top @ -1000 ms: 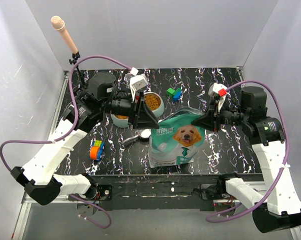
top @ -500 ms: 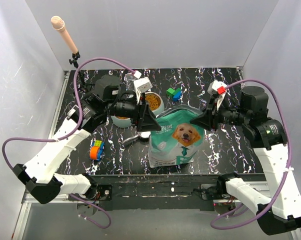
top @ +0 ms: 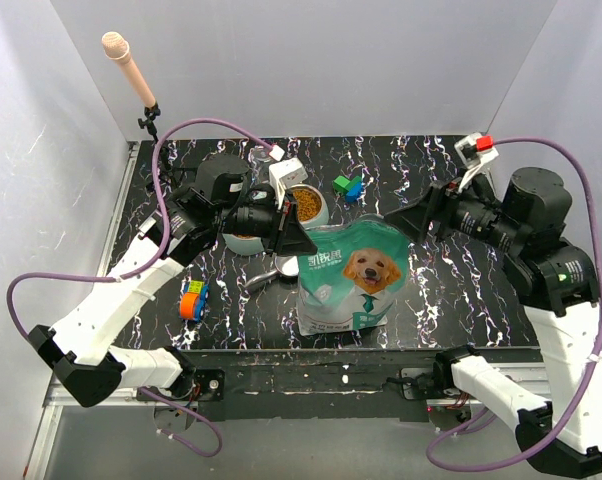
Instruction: Serve the pet food
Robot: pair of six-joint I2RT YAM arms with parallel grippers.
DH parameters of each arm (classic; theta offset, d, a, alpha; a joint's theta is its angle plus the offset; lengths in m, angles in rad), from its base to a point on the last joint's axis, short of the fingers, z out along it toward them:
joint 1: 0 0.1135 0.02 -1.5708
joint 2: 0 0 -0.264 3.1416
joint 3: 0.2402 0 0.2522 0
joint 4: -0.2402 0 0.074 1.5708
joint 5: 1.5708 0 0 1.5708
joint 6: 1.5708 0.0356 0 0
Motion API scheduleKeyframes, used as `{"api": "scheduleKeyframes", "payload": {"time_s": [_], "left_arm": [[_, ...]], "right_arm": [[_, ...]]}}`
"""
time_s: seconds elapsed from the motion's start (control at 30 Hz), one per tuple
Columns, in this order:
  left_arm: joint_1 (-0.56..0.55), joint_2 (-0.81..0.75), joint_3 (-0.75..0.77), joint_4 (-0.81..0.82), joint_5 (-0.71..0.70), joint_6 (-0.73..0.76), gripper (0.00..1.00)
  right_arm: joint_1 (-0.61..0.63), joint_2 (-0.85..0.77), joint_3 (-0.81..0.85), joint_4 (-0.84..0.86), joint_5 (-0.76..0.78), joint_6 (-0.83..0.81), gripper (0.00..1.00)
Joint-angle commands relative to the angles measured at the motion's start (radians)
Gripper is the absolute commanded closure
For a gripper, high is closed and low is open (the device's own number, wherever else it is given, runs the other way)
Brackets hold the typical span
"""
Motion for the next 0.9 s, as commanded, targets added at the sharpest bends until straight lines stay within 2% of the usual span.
{"api": "scheduleKeyframes", "payload": {"time_s": [0.0,0.27,0.43,0.6,0.8,0.87], "left_arm": [[-0.006,-0.045,0.002,0.0,0.021,0.012,1.0],[-0.004,-0.059,0.003,0.045,0.046,-0.039,1.0],[-0.007,-0.095,-0.036,0.063,0.058,-0.042,1.0],[-0.004,-0.114,-0.027,0.057,0.07,-0.039,1.0],[-0.006,-0.125,-0.023,0.074,0.07,-0.043,1.0],[-0.004,-0.123,-0.024,0.071,0.092,-0.036,1.0]], "right_arm": [[0.011,0.011,0.059,-0.013,0.035,0.123,0.22],[0.112,0.017,0.057,-0.027,0.098,0.08,0.24],[0.128,0.057,0.093,-0.088,0.167,0.051,0.34],[0.129,0.054,0.088,-0.079,0.169,0.049,0.51],[0.134,0.05,0.061,-0.107,0.072,-0.064,0.52],[0.134,0.039,0.037,-0.11,0.112,-0.107,0.67]]}}
